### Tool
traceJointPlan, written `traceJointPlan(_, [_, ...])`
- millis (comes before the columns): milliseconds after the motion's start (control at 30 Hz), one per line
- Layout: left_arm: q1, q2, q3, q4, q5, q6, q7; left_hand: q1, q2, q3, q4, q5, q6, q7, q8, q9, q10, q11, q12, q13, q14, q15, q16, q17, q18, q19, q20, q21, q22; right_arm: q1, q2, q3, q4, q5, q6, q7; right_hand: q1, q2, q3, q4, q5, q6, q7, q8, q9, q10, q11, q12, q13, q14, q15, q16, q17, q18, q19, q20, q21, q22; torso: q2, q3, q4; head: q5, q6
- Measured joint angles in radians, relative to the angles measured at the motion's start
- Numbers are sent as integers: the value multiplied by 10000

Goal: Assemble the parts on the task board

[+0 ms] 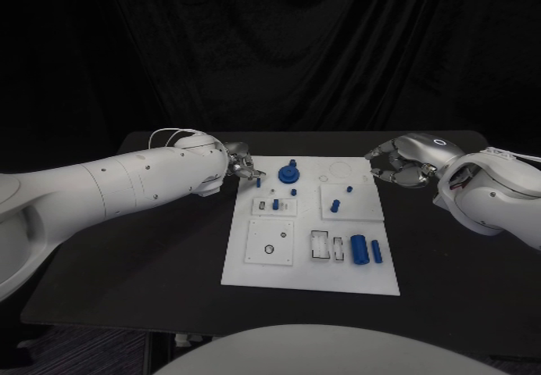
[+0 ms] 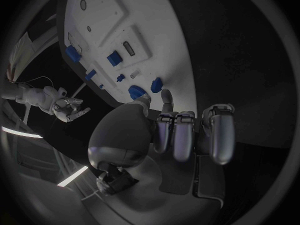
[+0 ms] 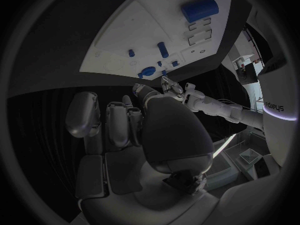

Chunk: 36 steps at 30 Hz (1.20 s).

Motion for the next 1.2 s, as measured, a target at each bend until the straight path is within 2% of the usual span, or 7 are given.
traceJointPlan(467, [-43,31,0,-7,0,114,16,0,0,-27,27,0,36,36,-40,-20,0,0,0,0,-36,36,0,0,0,0,0,0,0,-2,4,-1,-1,0,6,3,0,0,0,0,0,0,0,0,1,0,0,0,1,0,0,0,0,0,0,0,0,0,0,7,-2,-10,0])
traceJointPlan(667, [-56,54,0,-25,0,155,40,35,102,-27,27,0,36,36,-114,-70,0,0,0,0,-36,36,0,0,0,0,0,0,0,-2,19,-1,-6,0,14,4,-41,-41,29,29,0,0,0,0,-17,0,0,-59,-5,0,0,-51,0,0,0,0,0,0,-1,8,-2,-9,0])
traceJointPlan(1067, [-68,96,0,-68,-1,185,133,235,220,-54,-1,547,109,36,-378,-198,0,0,0,0,-36,36,0,0,1,0,0,-44,0,-4,19,0,-9,1,34,4,-41,-41,29,29,-1,0,0,0,-17,0,0,-58,-6,0,0,-51,0,1,0,0,0,-1,1,4,-4,6,0])
traceJointPlan(1200, [-73,118,0,-89,-1,197,159,274,224,-54,-1,581,109,36,-387,-235,-36,36,0,0,-36,36,0,0,-1,0,0,-44,0,-4,24,-2,-11,1,43,4,-41,-41,56,1,-1,0,0,0,-17,0,0,-58,-6,0,0,-50,0,1,0,0,-62,-1,2,3,-5,10,0])
